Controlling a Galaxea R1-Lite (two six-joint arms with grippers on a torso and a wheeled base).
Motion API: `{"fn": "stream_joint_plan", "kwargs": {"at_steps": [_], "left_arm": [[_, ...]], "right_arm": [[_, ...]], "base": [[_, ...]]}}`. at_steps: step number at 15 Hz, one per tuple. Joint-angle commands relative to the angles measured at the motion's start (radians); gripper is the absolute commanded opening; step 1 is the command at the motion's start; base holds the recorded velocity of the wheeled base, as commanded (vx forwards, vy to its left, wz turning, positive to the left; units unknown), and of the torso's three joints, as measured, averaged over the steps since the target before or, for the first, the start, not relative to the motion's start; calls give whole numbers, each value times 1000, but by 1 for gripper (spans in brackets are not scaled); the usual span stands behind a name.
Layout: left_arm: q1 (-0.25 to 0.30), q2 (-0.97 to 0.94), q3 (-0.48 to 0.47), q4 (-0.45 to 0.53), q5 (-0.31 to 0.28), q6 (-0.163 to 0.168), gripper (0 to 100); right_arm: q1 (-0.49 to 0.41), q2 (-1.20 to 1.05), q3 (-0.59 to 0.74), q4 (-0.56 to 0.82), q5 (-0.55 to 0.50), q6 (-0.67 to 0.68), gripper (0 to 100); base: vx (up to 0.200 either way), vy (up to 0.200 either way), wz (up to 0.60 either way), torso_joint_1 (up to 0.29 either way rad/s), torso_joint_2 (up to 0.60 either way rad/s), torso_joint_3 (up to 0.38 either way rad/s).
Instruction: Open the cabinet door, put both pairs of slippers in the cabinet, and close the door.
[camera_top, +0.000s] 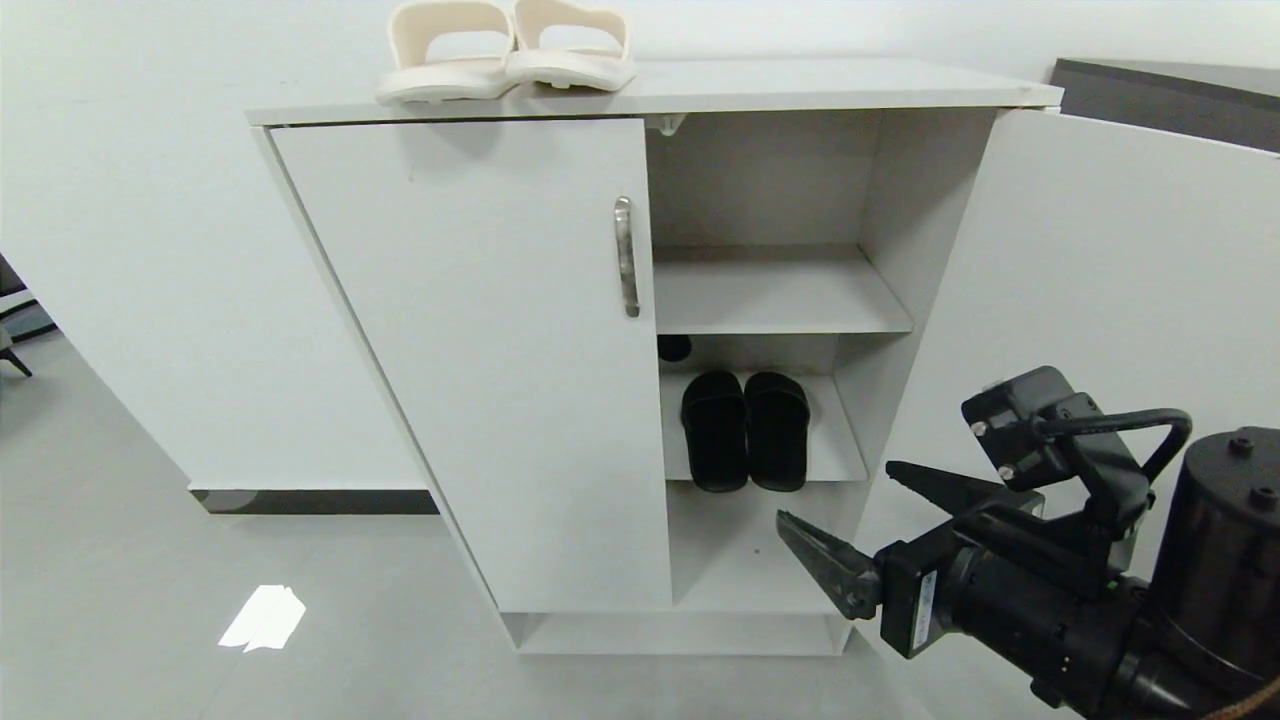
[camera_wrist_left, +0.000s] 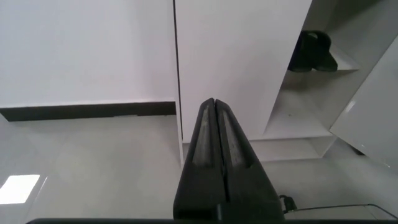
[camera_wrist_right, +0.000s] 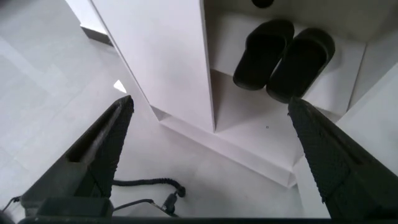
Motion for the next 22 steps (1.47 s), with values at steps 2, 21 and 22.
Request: {"fn": "stream_joint_plan", "kwargs": {"at_steps": [2, 21, 22], "left_arm": [[0, 2, 0, -1, 2, 0, 0], [0, 2, 2, 0, 0, 46, 0], [0, 2, 2, 0, 0, 46, 0]], "right_arm": [[0, 14, 3, 0, 0, 1, 100], [4, -14, 135, -145, 236, -11, 100], [4, -14, 135, -145, 236, -11, 100]], "base": [[0, 0, 0, 0, 5, 195], [0, 105, 0, 2, 1, 42], [0, 200, 0, 7, -2, -2]]}}
